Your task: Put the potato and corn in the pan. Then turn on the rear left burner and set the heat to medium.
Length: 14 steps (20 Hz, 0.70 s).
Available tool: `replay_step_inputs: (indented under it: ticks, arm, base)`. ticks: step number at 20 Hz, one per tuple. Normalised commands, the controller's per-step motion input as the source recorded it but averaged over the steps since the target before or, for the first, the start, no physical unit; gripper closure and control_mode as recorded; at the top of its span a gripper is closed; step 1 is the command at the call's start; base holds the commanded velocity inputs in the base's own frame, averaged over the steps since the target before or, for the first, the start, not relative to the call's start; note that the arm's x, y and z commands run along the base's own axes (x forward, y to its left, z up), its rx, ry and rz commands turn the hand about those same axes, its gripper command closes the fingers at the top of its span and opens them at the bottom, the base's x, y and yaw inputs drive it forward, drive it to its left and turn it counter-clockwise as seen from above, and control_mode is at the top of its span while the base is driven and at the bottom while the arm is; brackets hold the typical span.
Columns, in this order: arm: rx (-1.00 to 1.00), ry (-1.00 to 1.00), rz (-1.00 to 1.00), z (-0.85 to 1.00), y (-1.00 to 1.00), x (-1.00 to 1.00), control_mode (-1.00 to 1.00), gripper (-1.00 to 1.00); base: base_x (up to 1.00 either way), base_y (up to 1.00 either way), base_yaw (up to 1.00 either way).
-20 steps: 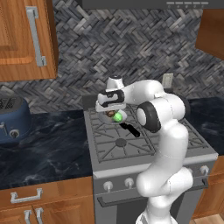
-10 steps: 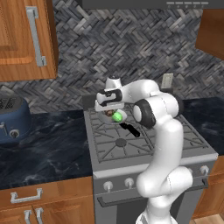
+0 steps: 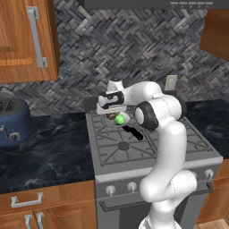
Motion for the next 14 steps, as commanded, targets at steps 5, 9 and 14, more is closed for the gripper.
replay_step_inputs:
  ticks: [5, 9, 14]
  arm:
    - [0.00, 0.00, 0.00, -0.18, 0.03, 0.00, -1.00, 1.00]
    - [0.00, 0.00, 0.00, -0.13, 0.00, 0.01, -1.00, 1.00]
    - [0.00, 0.00, 0.00, 0.00, 0.00, 0.00, -1.00, -1.00]
  base:
    - [0.00, 0.00, 0.00]
    - [0.00, 0.00, 0.00]
    - [0.00, 0.00, 0.00]
